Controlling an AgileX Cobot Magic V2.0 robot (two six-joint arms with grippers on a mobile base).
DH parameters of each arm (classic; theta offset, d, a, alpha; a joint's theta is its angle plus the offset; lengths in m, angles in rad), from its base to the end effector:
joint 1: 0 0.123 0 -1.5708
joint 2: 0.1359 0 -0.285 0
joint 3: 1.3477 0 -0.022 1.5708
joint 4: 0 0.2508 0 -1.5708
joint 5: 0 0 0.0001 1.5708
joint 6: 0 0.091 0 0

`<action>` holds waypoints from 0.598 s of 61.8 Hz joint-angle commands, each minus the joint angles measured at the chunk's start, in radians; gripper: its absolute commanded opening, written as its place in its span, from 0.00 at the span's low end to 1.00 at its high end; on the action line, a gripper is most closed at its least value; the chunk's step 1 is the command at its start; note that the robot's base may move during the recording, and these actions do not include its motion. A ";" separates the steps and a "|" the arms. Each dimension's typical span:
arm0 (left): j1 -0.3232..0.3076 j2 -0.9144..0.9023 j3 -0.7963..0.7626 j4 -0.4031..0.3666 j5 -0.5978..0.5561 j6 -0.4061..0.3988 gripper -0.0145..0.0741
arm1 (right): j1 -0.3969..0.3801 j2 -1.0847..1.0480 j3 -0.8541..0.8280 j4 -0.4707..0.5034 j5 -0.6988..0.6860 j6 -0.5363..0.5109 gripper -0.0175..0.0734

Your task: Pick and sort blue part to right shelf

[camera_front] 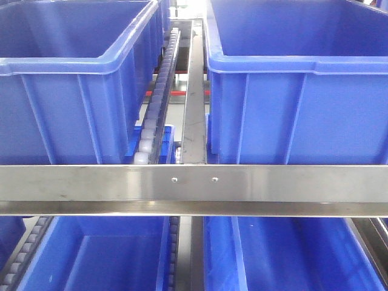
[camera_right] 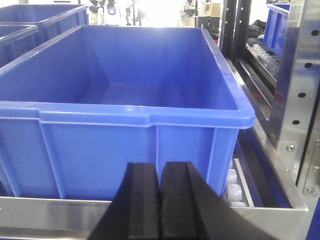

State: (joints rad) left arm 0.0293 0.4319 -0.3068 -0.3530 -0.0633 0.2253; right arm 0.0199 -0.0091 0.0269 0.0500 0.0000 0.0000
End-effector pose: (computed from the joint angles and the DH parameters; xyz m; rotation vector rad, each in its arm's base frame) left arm 0.1020 0.0049 0.2906 -0.1383 1.5434 -0.0604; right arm 0.0567 0.0011 0.2046 0.0226 1.5015 0.0562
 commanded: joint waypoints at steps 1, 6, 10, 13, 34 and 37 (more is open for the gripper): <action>0.003 0.005 -0.031 -0.007 -0.080 0.001 0.32 | -0.005 -0.024 -0.018 -0.012 -0.080 0.006 0.25; 0.003 0.005 -0.031 -0.007 -0.080 0.001 0.32 | -0.005 -0.024 -0.018 -0.012 -0.076 0.006 0.25; 0.003 0.005 -0.031 -0.007 -0.080 0.001 0.32 | -0.005 -0.024 -0.018 -0.012 -0.076 0.006 0.25; 0.003 0.005 -0.031 -0.007 -0.080 0.001 0.32 | -0.005 -0.024 -0.018 -0.012 -0.076 0.006 0.25; 0.003 -0.007 -0.003 -0.007 -0.090 0.001 0.32 | -0.005 -0.024 -0.018 -0.012 -0.076 0.006 0.25; 0.003 -0.016 0.022 0.003 -0.090 0.001 0.32 | -0.005 -0.024 -0.018 -0.012 -0.076 0.006 0.25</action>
State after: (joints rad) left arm 0.0293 0.4225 -0.2805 -0.3530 -0.0725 0.2253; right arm 0.0199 -0.0091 0.0269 0.0462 0.0000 0.0055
